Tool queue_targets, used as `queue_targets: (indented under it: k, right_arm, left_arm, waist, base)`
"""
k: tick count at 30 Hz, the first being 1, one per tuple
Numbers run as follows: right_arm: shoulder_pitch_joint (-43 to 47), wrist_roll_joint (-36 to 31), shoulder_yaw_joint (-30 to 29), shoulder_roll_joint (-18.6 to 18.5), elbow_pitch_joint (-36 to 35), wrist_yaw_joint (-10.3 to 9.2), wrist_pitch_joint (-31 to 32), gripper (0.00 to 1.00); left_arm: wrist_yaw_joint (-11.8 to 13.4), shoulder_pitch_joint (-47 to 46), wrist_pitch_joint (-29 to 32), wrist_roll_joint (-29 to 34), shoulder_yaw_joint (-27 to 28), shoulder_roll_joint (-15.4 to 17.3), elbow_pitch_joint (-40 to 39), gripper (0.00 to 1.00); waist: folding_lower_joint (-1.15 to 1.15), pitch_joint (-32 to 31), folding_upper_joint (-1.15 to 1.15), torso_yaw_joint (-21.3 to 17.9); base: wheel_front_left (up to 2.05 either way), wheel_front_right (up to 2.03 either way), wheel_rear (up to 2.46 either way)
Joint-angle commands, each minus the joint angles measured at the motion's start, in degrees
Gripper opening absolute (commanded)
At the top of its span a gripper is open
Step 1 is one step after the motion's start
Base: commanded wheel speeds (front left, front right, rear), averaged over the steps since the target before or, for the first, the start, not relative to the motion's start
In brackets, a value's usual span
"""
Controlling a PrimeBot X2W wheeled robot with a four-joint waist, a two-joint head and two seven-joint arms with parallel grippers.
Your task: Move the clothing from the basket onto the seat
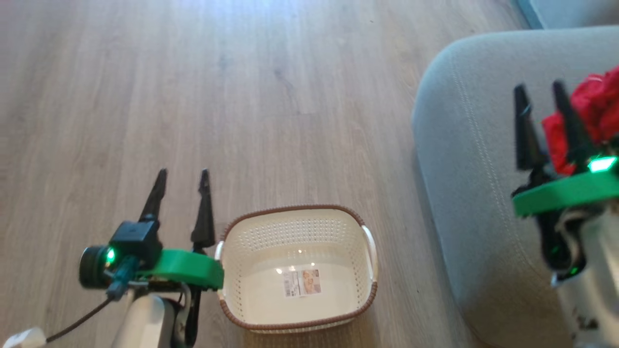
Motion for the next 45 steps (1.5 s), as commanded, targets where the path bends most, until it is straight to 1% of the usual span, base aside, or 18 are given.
queue_targets:
  k: [1, 4, 9, 17, 20, 24, 30, 34, 45]
  right_arm:
    - [-0.2, -0.6, 0.6, 0.0, -2.2, -0.01, -0.4, 1.0]
    - [2.8, -1.7, 0.6, 2.2, -2.9, -0.01, -0.4, 1.0]
    - [7.5, -2.5, -1.0, 6.5, -3.6, -0.01, -0.4, 1.0]
    - [12.7, -6.5, -2.9, 10.8, -2.2, -0.01, -0.4, 1.0]
    - [14.1, -7.9, -3.2, 11.7, -1.5, -0.01, -0.4, 1.0]
    - [15.1, -8.4, -3.9, 12.6, -0.9, -0.01, -0.4, 1.0]
    - [15.2, -9.5, -3.8, 13.2, -0.4, -0.01, -0.4, 1.0]
    - [15.2, -9.7, -3.5, 13.3, -0.2, -0.01, -0.4, 1.0]
    - [14.8, -9.9, -3.6, 13.5, 0.0, -0.01, -0.4, 1.0]
  left_arm:
    - [0.6, -1.0, -0.3, -0.4, 2.5, 0.2, -2.2, 1.0]
    - [1.9, 0.0, -0.3, -2.2, 3.7, 0.2, -2.3, 1.0]
    - [2.0, 1.3, -0.3, -2.1, 4.7, 0.2, -2.0, 1.0]
    - [0.3, 2.8, -0.3, 0.1, 4.4, 0.2, 0.0, 1.0]
    - [-0.2, 3.1, -0.3, -0.4, 4.3, 0.2, 1.1, 1.0]
    - [-1.6, 3.3, -0.3, -0.7, 3.9, 0.2, 2.7, 1.0]
    - [-3.0, 3.5, -0.3, -3.3, 4.5, 0.2, 3.0, 1.0]
    - [-4.1, 3.5, -0.3, -3.5, 4.6, 0.2, 3.0, 1.0]
    - [-5.2, 3.5, -0.3, -3.7, 4.8, 0.2, 2.4, 1.0]
  waist:
    - [0.01, -0.8, 0.0, 1.3]
    - [0.01, -1.2, 0.0, 2.7]
    - [0.01, -1.6, 0.0, 4.6]
    - [0.01, -1.6, 0.0, 5.9]
    - [0.01, -1.5, 0.0, 6.1]
    - [0.01, -1.3, 0.0, 6.2]
    - [0.01, -1.3, 0.0, 6.2]
    - [0.01, -1.3, 0.0, 6.2]
    - [0.01, -1.4, 0.0, 6.1]
  base:
    - [0.0, 0.0, 0.0]
    - [0.0, 0.0, 0.0]
    - [0.0, 0.0, 0.0]
    - [0.0, 0.0, 0.0]
    - [0.0, 0.0, 0.0]
    - [0.0, 0.0, 0.0]
    - [0.0, 0.0, 0.0]
    - [0.0, 0.0, 0.0]
    - [0.0, 0.0, 0.0]
